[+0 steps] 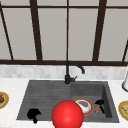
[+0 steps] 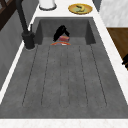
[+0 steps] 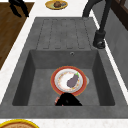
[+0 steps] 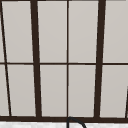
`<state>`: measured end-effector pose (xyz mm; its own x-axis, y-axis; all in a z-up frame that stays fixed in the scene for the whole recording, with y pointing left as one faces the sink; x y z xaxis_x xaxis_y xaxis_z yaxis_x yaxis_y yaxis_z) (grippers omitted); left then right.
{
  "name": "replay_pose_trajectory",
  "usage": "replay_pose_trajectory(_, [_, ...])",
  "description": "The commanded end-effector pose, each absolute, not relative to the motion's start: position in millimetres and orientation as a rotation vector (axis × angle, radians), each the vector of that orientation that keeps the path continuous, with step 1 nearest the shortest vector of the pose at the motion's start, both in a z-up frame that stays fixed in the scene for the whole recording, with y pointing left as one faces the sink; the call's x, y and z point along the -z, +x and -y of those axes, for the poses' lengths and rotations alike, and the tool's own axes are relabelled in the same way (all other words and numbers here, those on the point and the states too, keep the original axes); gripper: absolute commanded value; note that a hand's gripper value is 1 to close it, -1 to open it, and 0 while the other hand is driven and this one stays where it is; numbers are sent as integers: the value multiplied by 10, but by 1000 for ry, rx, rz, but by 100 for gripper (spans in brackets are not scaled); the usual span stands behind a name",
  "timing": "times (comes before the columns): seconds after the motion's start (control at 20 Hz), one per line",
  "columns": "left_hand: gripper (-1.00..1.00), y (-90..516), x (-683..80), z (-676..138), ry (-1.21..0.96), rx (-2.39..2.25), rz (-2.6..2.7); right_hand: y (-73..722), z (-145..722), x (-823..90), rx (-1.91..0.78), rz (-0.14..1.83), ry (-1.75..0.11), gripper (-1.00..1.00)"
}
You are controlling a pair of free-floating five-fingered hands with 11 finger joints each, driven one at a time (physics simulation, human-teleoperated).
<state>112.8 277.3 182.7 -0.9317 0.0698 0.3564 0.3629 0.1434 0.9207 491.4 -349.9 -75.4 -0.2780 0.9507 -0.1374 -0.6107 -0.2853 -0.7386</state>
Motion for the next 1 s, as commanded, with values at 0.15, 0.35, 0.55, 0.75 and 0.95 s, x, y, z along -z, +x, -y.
replay_pose_trajectory(0.15, [0,1128,-1827,-2773,-424,1871,2190,5149,3841,1083,-1756,889,-724,-100])
replay_pose_trajectory(0.35, [0,1128,-1827,-2773,-424,1871,2190,5266,3906,1088,-1719,933,-647,-100])
replay_pose_trajectory(0.55, [0,1128,-1827,-2773,-424,1871,2190,5207,3794,995,-1684,915,-641,-100])
replay_pose_trajectory(0.75, [0,1128,-1827,-2773,-424,1871,2190,5134,3752,789,-1693,914,-603,-100])
replay_pose_trajectory(0.95, [0,1128,-1827,-2773,-424,1871,2190,5204,3795,875,-1713,898,-588,-100])
